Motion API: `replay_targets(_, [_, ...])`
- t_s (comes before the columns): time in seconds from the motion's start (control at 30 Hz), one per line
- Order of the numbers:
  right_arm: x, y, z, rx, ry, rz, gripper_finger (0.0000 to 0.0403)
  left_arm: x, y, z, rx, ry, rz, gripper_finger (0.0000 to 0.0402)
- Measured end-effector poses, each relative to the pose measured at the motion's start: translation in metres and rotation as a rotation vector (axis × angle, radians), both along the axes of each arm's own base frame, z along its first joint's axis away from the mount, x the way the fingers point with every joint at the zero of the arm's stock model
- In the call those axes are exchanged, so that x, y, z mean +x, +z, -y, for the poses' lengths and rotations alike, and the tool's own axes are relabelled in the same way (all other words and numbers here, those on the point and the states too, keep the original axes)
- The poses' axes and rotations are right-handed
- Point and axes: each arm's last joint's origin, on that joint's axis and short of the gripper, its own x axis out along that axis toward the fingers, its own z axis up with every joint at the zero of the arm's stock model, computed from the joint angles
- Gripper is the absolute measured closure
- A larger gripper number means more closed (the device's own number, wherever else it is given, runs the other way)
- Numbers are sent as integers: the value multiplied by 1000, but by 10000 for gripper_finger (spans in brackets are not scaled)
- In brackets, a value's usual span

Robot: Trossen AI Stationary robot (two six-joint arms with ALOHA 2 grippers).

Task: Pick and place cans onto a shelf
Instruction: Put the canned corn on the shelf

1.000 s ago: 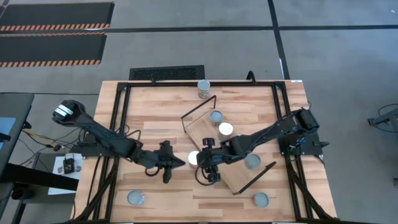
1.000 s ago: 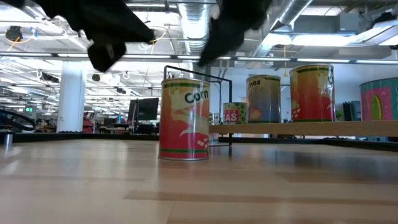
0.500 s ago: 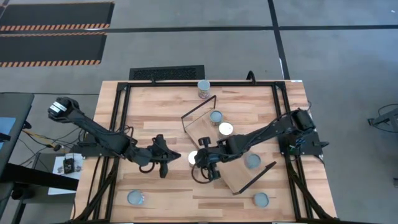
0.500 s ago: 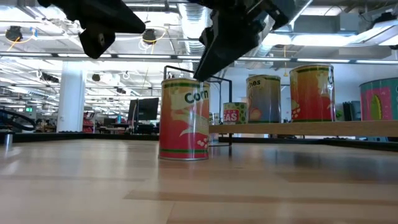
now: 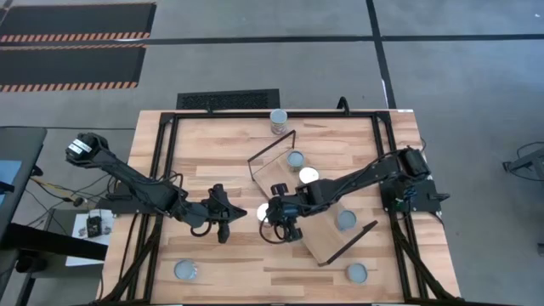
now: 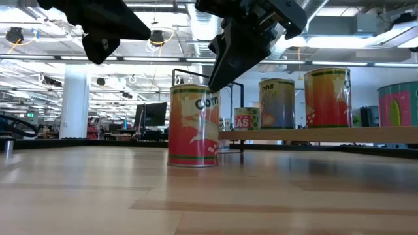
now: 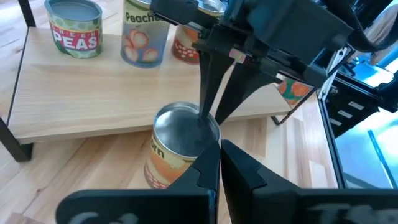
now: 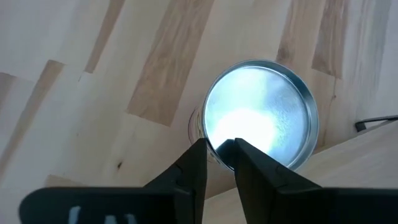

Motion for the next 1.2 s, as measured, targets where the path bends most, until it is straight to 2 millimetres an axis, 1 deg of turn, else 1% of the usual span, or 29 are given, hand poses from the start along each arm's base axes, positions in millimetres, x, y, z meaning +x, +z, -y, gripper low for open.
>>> replay_targets(0.23, [1,-1,8,1,-10,-12,301,0,0,0,-4,-5,-2,401])
replay_targets(0.33, [0,-1,13,3,-31,-32,307,0,0,1,-20,-18,-6,401])
replay_targets(0.43, [0,-1,17,21,-67,-45,326,0,0,1,-25,-22,-7,401])
replay_targets(0.7, [0,-1,21,72,-155,-49,393,0,0,1,-37,-18,-7,401])
replay_targets(0.9, [-2,2,19,151,-233,-58,393,0,0,1,-41,-16,-6,401])
replay_targets(1.0, [-1,12,15,170,-255,-67,398,0,0,1,-42,-15,-6,401])
replay_targets(1.13, [0,38,5,194,-265,-70,398,0,-1,1,-36,-15,-10,401])
replay_targets(1.2, [-3,49,1,202,-287,-102,398,0,-1,0,-31,-7,-11,401])
